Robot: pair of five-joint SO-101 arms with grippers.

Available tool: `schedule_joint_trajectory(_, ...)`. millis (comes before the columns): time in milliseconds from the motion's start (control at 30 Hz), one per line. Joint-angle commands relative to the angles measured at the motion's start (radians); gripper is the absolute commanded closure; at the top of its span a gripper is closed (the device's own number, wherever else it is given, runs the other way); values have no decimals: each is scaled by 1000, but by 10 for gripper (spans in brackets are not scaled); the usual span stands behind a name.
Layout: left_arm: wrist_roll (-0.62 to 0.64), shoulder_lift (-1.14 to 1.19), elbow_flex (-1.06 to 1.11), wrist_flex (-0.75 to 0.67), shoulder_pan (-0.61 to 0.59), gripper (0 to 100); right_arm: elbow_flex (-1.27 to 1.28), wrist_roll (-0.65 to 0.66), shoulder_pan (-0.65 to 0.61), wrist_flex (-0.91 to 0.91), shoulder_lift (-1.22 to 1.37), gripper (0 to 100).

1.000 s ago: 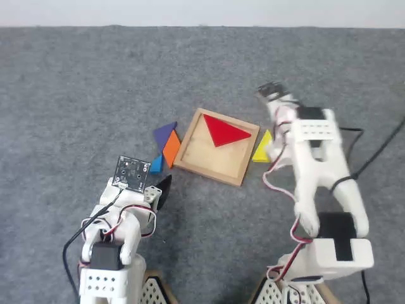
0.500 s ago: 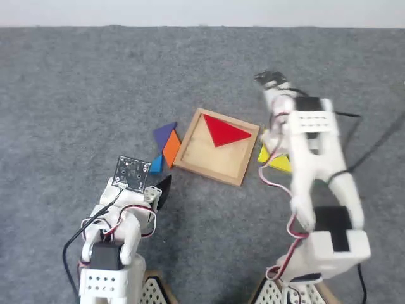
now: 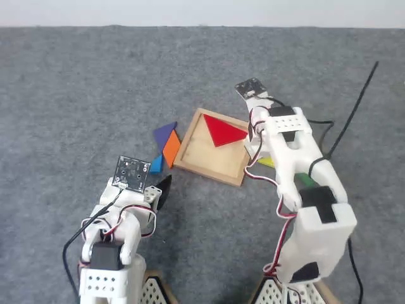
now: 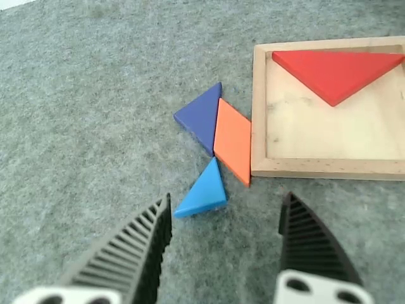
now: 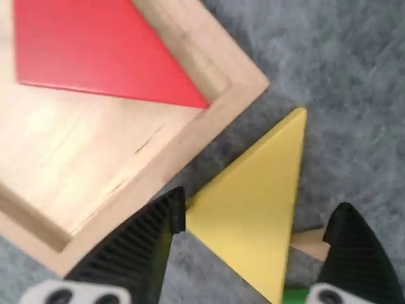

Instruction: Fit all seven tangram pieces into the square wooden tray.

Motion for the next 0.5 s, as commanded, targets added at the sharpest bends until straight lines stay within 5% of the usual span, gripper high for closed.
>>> schedule_joint_trajectory(0, -5, -15, -10, 9, -3, 732, -17, -9, 2, -16, 24, 652)
schedule_joint_trajectory(300, -5, -15, -10, 9, -3, 732, -31, -5, 7, 53, 33, 652)
schedule_joint_trajectory(467, -5, -15, -10, 9, -3, 732, -32, 106, 2, 114, 30, 652)
